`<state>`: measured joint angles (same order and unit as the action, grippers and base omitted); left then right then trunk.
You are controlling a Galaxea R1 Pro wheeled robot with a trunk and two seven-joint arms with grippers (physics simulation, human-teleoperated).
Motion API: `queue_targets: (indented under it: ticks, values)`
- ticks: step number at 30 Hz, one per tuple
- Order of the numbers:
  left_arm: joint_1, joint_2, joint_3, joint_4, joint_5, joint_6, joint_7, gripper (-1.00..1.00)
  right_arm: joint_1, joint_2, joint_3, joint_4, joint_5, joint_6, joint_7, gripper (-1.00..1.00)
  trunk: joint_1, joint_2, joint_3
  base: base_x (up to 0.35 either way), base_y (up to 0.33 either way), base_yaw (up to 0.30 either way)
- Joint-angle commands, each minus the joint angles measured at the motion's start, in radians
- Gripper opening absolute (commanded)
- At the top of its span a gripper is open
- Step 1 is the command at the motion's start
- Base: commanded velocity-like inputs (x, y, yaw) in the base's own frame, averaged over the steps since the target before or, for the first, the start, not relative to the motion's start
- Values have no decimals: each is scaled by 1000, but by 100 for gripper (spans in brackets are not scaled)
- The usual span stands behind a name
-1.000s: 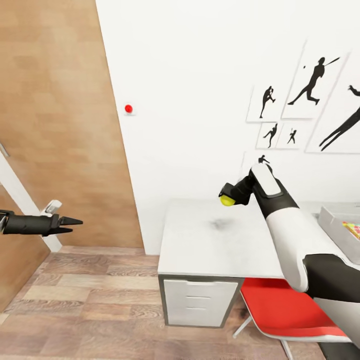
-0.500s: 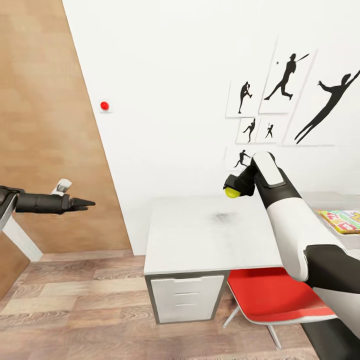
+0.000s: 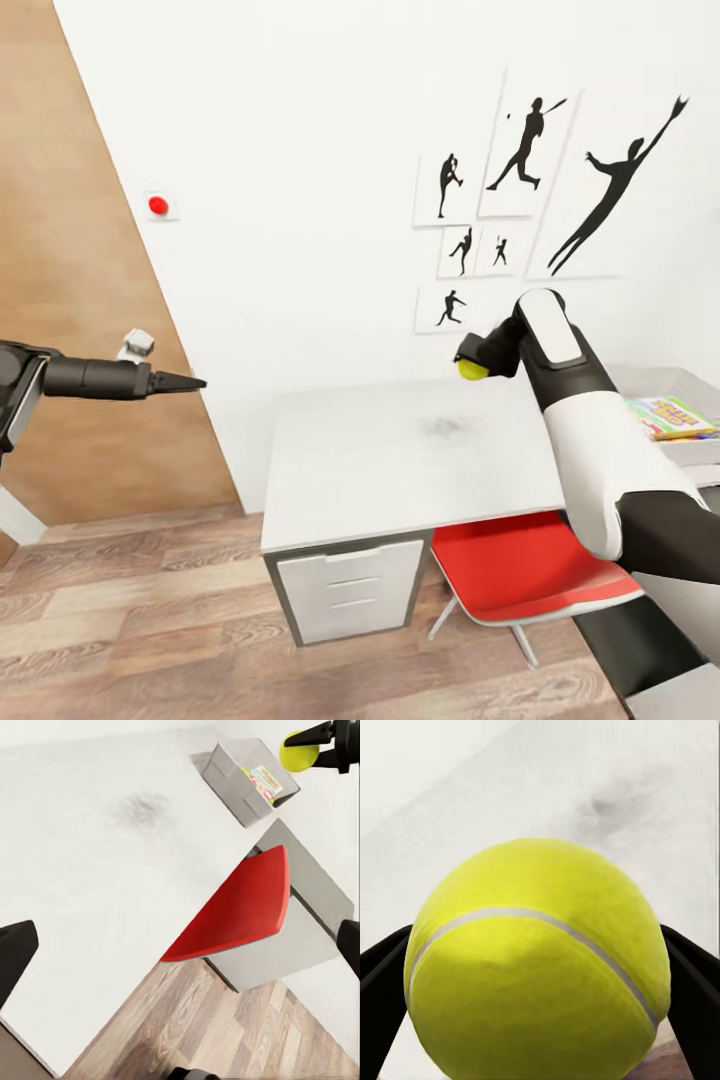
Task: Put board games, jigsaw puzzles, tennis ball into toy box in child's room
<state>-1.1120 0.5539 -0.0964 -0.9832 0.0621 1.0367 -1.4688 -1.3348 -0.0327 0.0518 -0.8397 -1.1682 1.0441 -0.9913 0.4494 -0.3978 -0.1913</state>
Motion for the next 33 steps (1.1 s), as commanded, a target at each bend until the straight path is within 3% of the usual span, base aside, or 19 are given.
queue_targets:
  ticks: [1,5,12,21,33]
  values:
    - [-1,4,-3,-6,5,11,-18,100,-1,-2,4,-11,-10,3,-10,-100,1,-2,-3,5,0,-200]
    - [-2,9,2,-19,5,11,-52,100,-1,-5,4,-25,-10,3,-10,-100,1,-2,-8,9,0,-208]
    - [-2,3,7,-23,7,10,-61,100,0,-38,-1,-52,-10,3,-10,-100,1,-2,-15,2,-12,-227]
    - [-2,-2,3,-24,7,10,-61,100,-1,-56,-4,-92,-11,3,-9,-100,1,-2,-25,39,-146,-206]
    - [-2,-4,3,-26,6,10,-59,100,-1,-56,-6,-97,-10,3,-9,-100,1,-2,-41,194,-102,-150]
